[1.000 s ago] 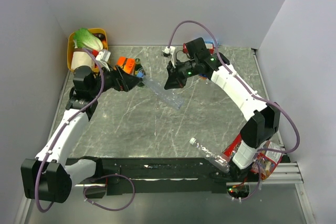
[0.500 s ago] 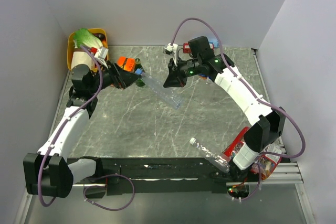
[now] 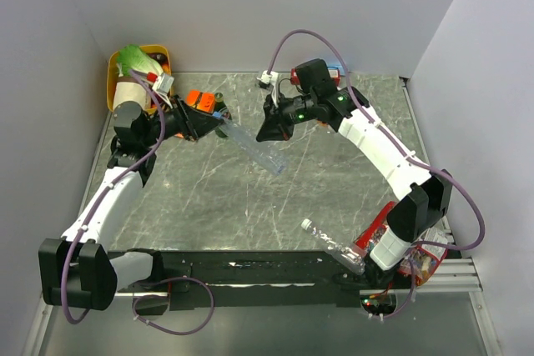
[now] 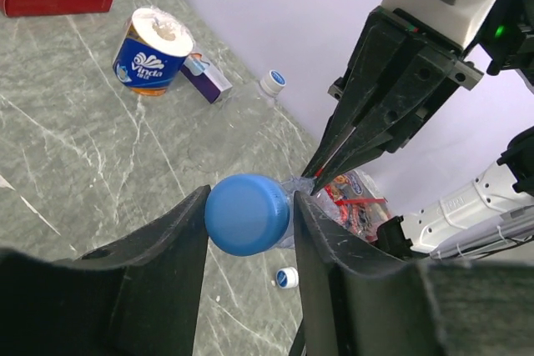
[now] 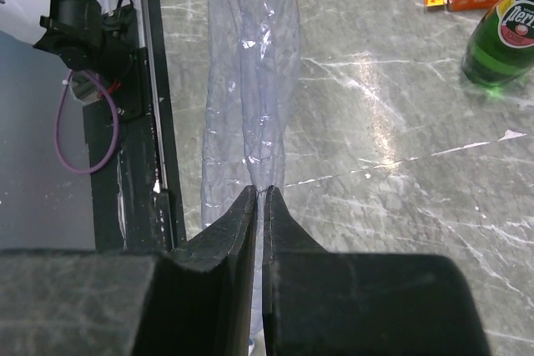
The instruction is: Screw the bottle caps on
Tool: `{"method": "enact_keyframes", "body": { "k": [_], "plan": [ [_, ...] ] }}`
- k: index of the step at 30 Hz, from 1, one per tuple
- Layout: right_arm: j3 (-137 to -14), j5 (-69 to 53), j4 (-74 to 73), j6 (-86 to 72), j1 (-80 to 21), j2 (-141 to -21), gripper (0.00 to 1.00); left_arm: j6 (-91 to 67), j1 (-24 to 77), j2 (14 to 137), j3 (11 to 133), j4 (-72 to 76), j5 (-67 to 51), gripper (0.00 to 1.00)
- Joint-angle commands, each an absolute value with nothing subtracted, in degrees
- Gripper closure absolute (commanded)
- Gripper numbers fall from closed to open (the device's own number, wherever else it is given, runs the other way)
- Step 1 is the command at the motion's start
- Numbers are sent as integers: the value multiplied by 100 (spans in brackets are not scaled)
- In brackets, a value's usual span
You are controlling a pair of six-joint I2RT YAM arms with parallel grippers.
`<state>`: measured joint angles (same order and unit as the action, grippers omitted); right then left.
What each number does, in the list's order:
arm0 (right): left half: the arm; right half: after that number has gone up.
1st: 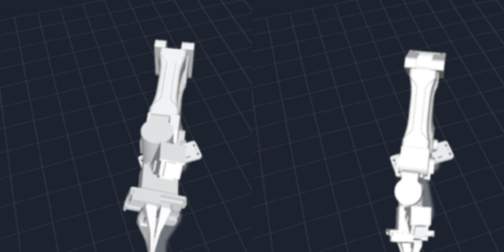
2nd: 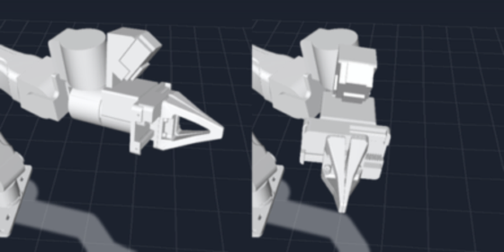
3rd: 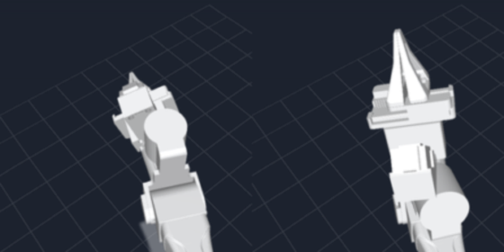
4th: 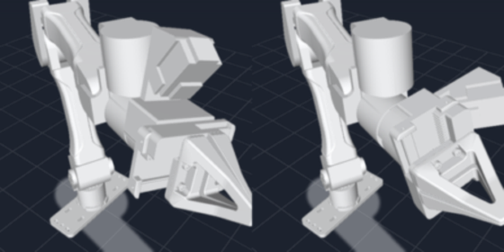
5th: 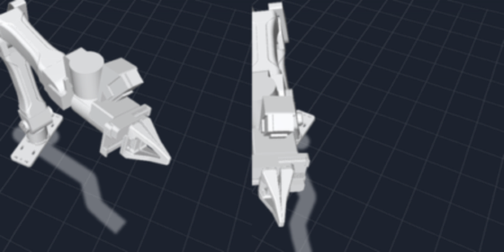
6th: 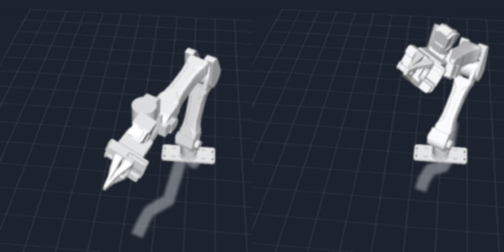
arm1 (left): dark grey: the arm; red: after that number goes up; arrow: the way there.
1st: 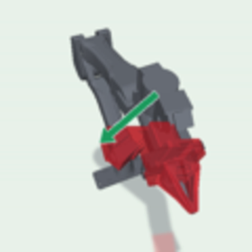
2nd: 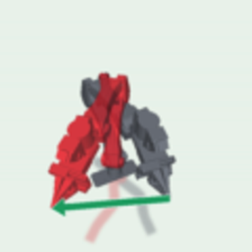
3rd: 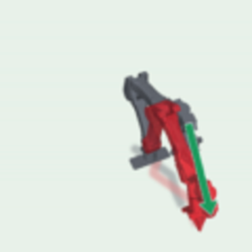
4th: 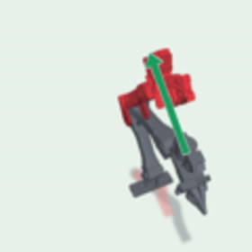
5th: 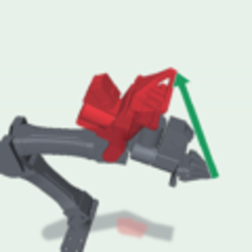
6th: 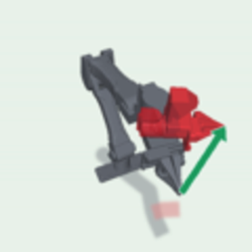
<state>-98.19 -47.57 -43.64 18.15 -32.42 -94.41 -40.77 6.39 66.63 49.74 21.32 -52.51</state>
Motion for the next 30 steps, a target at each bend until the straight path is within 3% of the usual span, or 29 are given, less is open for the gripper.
{"method": "enact_keyframes", "body": {
  "k": [1, 2, 5, 6, 8, 9, 12, 21, 30],
  "plan": [
    [-9888, -4808, -4157, 1819, -3313, -9475, 100, -4096, 624, 6689, 5080, 2549, -5475, 56],
    [-9870, -4790, -4157, 1845, -3313, -9483, 100, -4052, 624, 6697, 5097, 2558, -5502, 57],
    [-9835, -4738, -4210, 1863, -3313, -9536, 87, -3789, 624, 6724, 5229, 2470, -5677, 65],
    [-9826, -4659, -4227, 1881, -3313, -9536, 72, -3701, 624, 6741, 5351, 2409, -5739, 67],
    [-9809, -4527, -4262, 1907, -3314, -9492, 56, -3325, 624, 6785, 5510, 2007, -5949, 71],
    [-9817, -4378, -4297, 1916, -3296, -9414, 28, -3122, 633, 6855, 5746, 1769, -6020, 74],
    [-9861, -4332, -4464, 2074, -3173, -9159, 1, -1884, 633, 6882, 6151, 399, -6021, 78],
    [-9055, -4228, -4255, 2215, -2664, -8236, 1, 1193, 949, 6689, 6487, -1852, -4959, 76],
    [-8693, -4184, -4034, 2048, -2628, -8147, 1, 2538, 1836, 6548, 6100, -2153, -3596, 75]
  ]
}}
